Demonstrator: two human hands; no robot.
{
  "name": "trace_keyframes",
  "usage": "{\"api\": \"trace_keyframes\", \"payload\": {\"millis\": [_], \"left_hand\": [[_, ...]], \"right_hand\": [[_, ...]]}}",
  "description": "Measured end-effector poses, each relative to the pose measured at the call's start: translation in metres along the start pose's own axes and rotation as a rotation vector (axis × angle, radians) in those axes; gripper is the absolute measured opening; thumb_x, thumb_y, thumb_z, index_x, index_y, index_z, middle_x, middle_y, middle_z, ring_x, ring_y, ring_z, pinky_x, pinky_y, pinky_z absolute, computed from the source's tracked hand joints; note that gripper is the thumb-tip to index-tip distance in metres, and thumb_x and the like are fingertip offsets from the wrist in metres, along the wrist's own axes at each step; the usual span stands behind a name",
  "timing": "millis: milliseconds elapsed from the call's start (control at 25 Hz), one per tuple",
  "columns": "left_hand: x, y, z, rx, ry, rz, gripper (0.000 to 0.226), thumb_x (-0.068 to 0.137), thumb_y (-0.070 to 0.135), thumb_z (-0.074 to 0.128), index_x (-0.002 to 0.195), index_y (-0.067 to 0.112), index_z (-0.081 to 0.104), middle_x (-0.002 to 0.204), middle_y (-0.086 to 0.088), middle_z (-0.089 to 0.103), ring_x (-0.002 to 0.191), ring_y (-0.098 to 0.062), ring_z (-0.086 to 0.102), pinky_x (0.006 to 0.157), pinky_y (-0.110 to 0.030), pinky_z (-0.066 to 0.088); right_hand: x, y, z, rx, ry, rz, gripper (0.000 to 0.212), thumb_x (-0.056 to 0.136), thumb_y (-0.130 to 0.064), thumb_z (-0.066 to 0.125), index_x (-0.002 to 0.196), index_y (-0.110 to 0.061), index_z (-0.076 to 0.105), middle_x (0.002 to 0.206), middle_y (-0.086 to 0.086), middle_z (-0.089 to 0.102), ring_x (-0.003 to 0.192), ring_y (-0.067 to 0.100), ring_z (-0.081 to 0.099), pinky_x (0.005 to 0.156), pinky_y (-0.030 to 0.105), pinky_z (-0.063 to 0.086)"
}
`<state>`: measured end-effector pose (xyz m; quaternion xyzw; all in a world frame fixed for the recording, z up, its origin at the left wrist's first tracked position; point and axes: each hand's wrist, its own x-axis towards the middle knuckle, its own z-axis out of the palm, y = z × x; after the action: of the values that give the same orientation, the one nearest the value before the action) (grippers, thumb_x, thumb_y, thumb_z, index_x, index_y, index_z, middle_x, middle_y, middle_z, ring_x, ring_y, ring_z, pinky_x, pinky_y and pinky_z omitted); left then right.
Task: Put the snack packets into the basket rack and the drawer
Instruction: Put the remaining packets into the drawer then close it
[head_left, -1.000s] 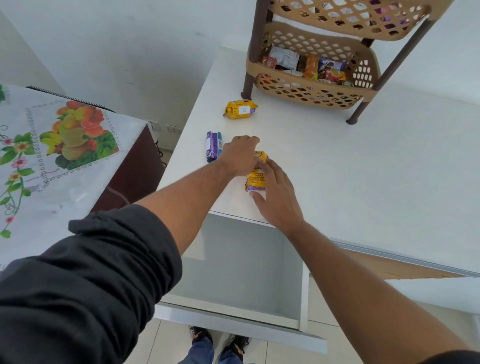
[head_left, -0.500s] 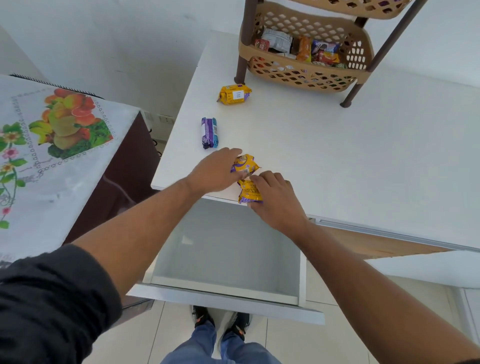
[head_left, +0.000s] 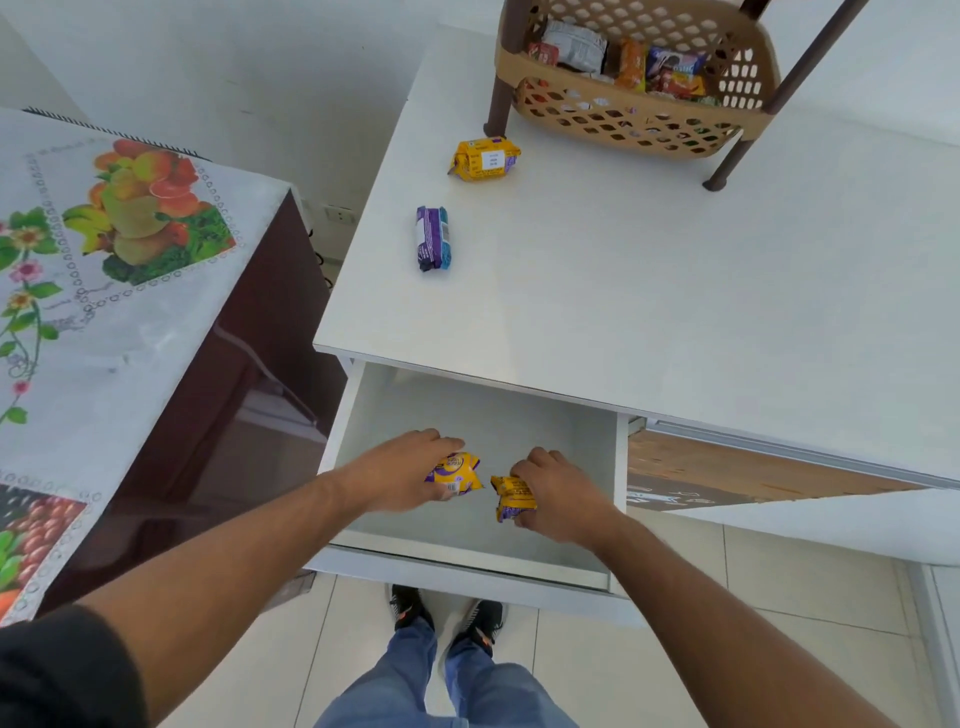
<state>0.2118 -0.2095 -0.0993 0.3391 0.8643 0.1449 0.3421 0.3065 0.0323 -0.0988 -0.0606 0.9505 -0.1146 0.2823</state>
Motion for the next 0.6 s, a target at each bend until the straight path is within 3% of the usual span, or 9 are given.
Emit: {"api": "trace_keyframes", "payload": {"millis": [120,280,600], "left_hand": [[0.022,-0.012,0.029,0.129,-0.141,-0.085,0.067,0.09,0.039,0.07,0.145,0.014,0.042,0.132,-0.009,0.047,0.119,-0.03,0.051,0.093,-0.037,0.046],[0.041,-0.026,0.054,0.286,-0.261,-0.19,0.057,0.088,0.028,0.072,0.135,0.007,0.047,0.137,-0.014,0.042,0.122,-0.032,0.048,0.094,-0.044,0.05],[0.06,-0.029,0.079,0.384,-0.271,-0.192,0.064,0.089,0.018,0.07,0.143,0.008,0.037,0.139,-0.012,0.042,0.122,-0.03,0.05,0.086,-0.044,0.051]], "right_hand": [[0.013,0.005,0.028,0.014,-0.075,0.056,0.053,0.08,-0.036,0.073,0.123,-0.013,0.053,0.119,0.008,0.05,0.111,0.028,0.05,0.084,0.037,0.048],[0.031,0.013,0.057,0.022,-0.136,0.114,0.055,0.084,-0.033,0.074,0.127,-0.01,0.049,0.127,0.01,0.048,0.116,0.029,0.048,0.088,0.041,0.05],[0.051,0.016,0.089,-0.068,-0.185,0.164,0.065,0.087,-0.033,0.072,0.137,-0.008,0.04,0.136,0.01,0.045,0.123,0.029,0.046,0.092,0.043,0.048]]}}
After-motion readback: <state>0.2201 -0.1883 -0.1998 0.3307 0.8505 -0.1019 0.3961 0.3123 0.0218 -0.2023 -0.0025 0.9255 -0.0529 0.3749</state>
